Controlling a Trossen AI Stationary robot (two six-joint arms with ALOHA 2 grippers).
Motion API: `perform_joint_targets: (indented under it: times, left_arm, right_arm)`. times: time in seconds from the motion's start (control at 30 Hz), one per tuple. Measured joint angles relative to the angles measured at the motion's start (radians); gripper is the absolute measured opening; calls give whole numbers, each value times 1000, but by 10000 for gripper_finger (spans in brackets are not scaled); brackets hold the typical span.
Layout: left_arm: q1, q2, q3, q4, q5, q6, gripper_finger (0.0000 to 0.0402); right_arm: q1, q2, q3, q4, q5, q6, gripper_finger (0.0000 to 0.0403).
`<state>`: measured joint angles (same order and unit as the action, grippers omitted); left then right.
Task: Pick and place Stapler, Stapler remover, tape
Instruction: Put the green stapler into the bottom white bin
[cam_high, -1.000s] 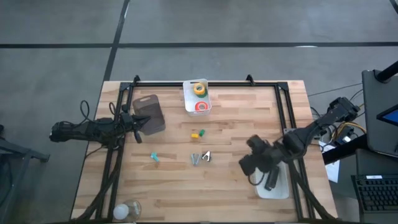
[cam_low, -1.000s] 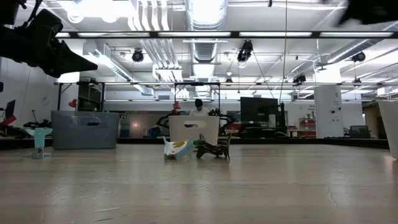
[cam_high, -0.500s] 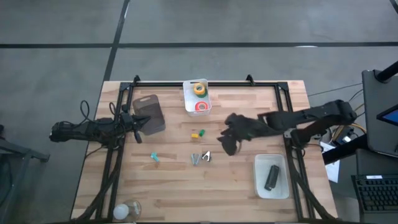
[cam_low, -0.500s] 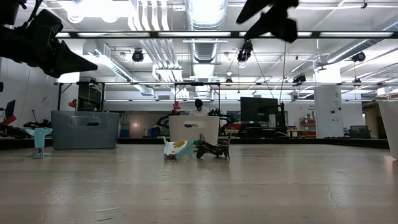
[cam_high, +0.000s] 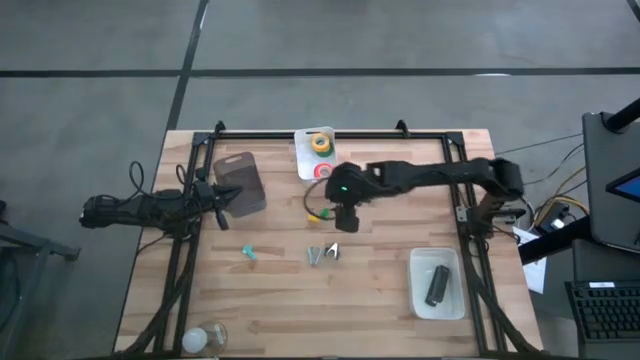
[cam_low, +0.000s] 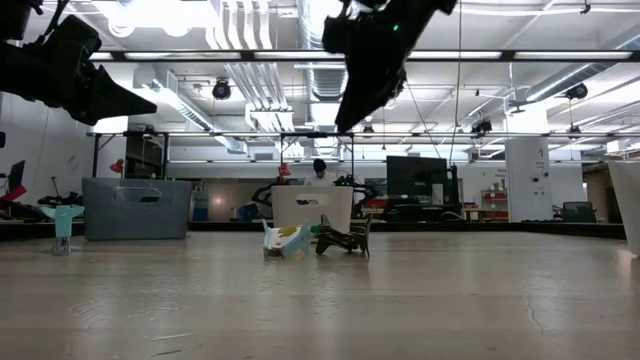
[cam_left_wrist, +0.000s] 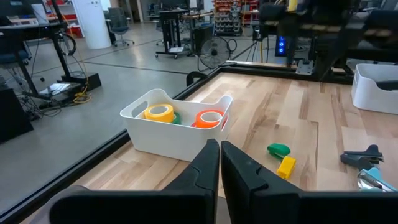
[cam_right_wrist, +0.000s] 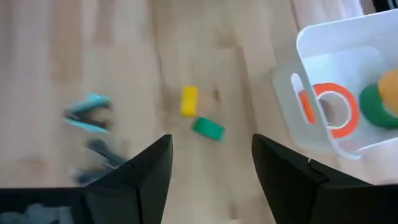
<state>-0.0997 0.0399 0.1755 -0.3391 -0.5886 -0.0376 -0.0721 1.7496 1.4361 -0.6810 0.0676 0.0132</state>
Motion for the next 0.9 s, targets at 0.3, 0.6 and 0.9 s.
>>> perform_joint_targets:
  times: [0.3,0.6,0.9]
  left_arm:
    - [0,0,0,-2,1,0,21]
    - [0,0,0,-3,0,0,21]
    - [0,0,0,-6,0,0,19]
  right_arm:
    - [-81,208,161,-143,-113,-356,205]
    - [-83,346,232,-169,-120,-594,194]
    - [-83,440,298,-168,-121,-671,194]
